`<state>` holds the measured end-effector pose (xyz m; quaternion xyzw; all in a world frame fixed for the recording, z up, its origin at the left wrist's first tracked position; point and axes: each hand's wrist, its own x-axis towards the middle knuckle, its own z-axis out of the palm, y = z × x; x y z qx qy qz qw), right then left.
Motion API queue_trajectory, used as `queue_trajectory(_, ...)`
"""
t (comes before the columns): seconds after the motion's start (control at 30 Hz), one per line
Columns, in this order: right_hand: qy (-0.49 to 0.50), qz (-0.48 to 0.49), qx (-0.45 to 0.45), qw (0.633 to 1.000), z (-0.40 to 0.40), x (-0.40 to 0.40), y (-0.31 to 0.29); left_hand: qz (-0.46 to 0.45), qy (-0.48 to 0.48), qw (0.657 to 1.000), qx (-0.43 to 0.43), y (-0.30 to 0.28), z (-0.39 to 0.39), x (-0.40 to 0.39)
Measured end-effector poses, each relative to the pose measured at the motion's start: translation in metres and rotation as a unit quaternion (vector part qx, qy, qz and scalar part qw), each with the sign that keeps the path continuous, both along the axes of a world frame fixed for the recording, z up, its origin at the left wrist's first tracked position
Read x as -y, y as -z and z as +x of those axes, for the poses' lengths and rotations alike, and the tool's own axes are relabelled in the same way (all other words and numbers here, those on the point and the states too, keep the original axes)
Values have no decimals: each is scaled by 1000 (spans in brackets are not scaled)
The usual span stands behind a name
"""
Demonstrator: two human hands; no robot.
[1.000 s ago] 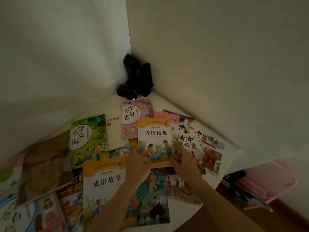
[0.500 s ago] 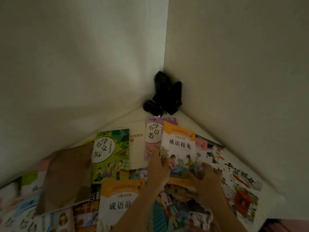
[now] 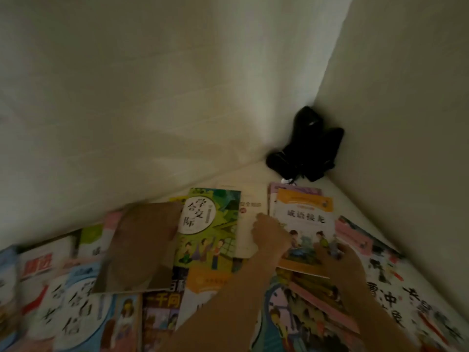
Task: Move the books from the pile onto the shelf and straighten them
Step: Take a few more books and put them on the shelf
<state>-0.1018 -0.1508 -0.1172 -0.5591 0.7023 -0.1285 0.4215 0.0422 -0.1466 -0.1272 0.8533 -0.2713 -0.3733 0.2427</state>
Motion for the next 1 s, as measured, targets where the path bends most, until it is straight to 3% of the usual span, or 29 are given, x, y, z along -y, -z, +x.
queue_trajectory(0.1, 29, 33, 42, 998, 3, 7, -1, -13, 61, 998, -2, -4, 6, -15)
queue_trajectory(0.2, 52, 71, 132, 987, 4, 3, -20, -121, 66, 990, -19, -11, 33, -45)
queue_trajectory(0.33, 89, 33, 171, 981, 5, -5, -29, -157, -7, 978, 139, -18, 120, -112)
queue_trajectory(0.43, 79, 58, 216, 971, 2, 6, 16, -37, -71, 961, 264, -14, 182, -164)
queue_trajectory(0.53, 11, 48, 240, 970, 75, -46, -57, 140, -73, 958, 241, -14, 211, -205)
queue_trajectory(0.63, -53, 36, 242, 968, 134, -78, -82, 146, -45, 958, 243, -9, 218, -224)
queue_trajectory(0.8, -87, 7, 117, 989, 168, -89, -34, 29, -131, 976, 173, 3, 240, -227)
queue_trajectory(0.9, -115, -41, 21, 992, 164, -86, -12, -40, -96, 985, 140, -6, 243, -230)
queue_trajectory(1.0, -120, -48, -12, 992, 163, -81, -7, -149, -101, 981, 75, -33, 238, -229)
